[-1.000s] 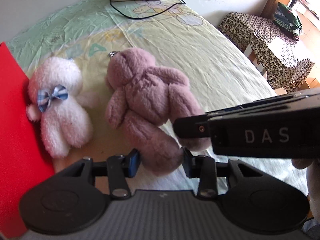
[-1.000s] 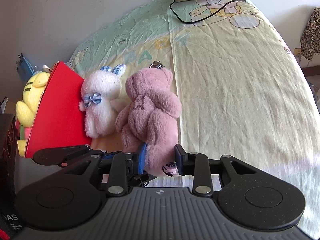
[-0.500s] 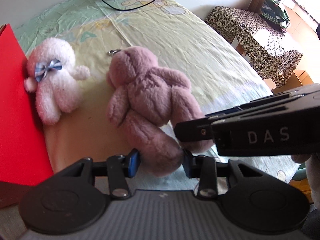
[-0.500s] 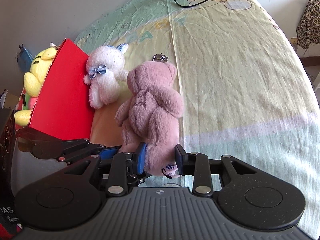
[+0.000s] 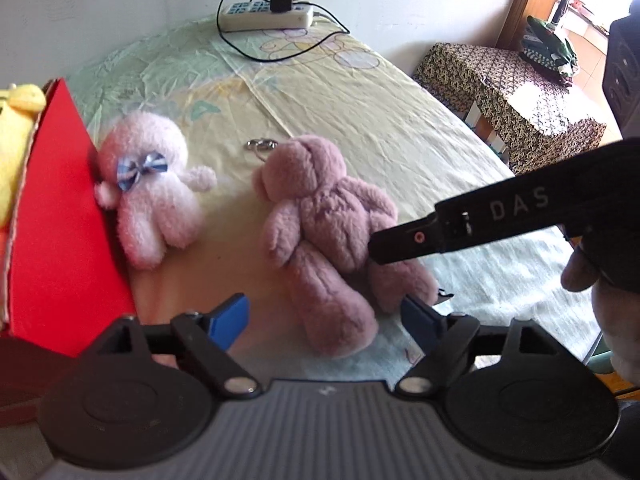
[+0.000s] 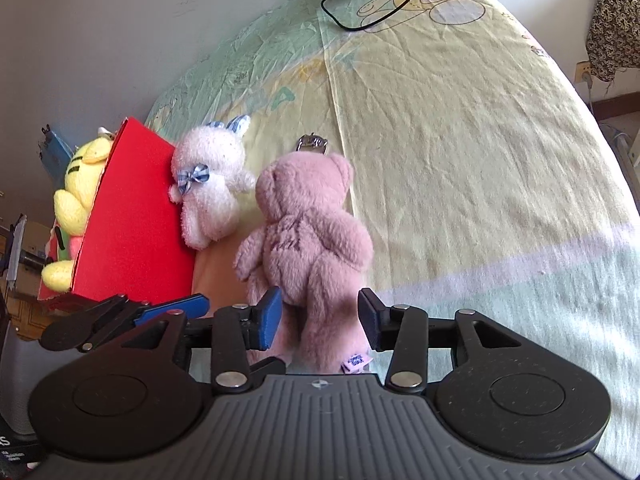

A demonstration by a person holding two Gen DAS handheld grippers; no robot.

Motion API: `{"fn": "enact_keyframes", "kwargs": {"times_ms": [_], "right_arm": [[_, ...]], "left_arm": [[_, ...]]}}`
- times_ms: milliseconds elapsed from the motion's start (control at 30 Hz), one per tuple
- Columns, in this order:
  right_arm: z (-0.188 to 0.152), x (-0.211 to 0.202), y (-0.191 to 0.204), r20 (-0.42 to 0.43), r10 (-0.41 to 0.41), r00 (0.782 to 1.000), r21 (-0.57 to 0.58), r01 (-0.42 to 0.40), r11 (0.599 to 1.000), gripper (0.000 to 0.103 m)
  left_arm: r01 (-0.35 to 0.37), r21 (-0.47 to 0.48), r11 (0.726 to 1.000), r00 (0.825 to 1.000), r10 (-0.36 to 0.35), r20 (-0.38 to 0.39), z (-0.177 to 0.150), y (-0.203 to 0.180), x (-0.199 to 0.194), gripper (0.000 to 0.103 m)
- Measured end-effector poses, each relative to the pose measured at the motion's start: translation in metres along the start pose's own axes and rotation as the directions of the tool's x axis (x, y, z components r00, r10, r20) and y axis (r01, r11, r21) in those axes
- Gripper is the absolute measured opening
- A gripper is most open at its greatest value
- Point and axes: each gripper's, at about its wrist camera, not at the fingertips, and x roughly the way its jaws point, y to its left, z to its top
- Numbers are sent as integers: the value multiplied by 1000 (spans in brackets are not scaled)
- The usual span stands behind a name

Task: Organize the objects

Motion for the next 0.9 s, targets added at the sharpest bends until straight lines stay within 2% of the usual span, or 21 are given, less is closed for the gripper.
{"fn": "enact_keyframes", "kwargs": {"times_ms": [100, 233, 600, 633, 700, 767, 900], "right_arm": [[6, 1, -5, 19, -13, 1000, 9, 13, 1000, 51], [15, 8, -14, 29, -7, 1000, 33, 7, 999, 51], [31, 34, -32, -25, 126, 992, 99, -123, 988, 51], [32, 36, -32, -31, 141, 990, 104, -137, 985, 51], [34, 39, -30, -42, 176, 984, 104, -171, 980, 42], [36, 40, -24, -49, 193, 980, 92, -188, 978, 41], [37, 43, -12, -66, 226, 972, 57, -223, 973, 35]], "left_arm": [[15, 8, 1000, 1000, -15, 24, 7, -1, -5, 88], [44, -13, 999, 999, -44, 11, 21, 0, 5, 88], [71, -66, 995, 996, -74, -48, 42, 8, 38, 95], [75, -72, 995, 995, -79, -53, 42, 10, 40, 95], [82, -85, 993, 994, -87, -64, 42, 13, 42, 95], [89, -96, 991, 993, -96, -69, 42, 16, 44, 99], [95, -118, 988, 991, -105, -82, 41, 21, 48, 100]]}}
